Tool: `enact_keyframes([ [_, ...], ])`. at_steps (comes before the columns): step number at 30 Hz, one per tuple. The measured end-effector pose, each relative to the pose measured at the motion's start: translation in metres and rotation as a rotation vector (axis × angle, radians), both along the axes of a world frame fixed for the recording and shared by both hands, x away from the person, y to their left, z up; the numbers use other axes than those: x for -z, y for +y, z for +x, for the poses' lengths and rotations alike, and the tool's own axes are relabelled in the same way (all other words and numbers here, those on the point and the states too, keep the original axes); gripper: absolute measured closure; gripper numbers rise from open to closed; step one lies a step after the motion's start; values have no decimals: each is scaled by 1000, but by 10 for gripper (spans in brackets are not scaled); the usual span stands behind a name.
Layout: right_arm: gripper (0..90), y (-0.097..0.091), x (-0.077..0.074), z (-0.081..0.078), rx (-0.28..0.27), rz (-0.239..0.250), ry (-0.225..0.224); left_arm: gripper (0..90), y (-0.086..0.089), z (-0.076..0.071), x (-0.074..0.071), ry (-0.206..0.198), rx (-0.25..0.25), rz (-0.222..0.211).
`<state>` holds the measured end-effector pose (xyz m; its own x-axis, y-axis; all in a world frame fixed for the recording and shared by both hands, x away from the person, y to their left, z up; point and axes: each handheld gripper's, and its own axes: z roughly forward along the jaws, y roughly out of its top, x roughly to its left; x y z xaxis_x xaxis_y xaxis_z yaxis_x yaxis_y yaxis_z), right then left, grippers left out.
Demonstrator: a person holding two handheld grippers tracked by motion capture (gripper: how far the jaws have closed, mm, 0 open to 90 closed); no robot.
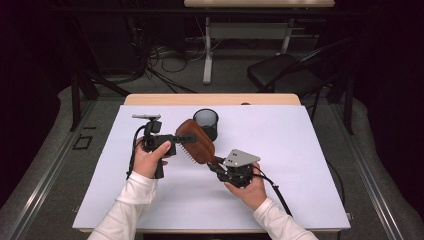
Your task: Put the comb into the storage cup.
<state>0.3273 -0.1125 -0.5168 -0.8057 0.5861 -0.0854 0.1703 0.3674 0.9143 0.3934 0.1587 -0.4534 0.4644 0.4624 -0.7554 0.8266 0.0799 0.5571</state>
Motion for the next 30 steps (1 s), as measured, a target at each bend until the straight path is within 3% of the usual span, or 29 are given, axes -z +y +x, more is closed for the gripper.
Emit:
enact_keyframes([
  [30,664,1,1,-1,-9,2,2,514,2,0,0,-1,-4,-4],
])
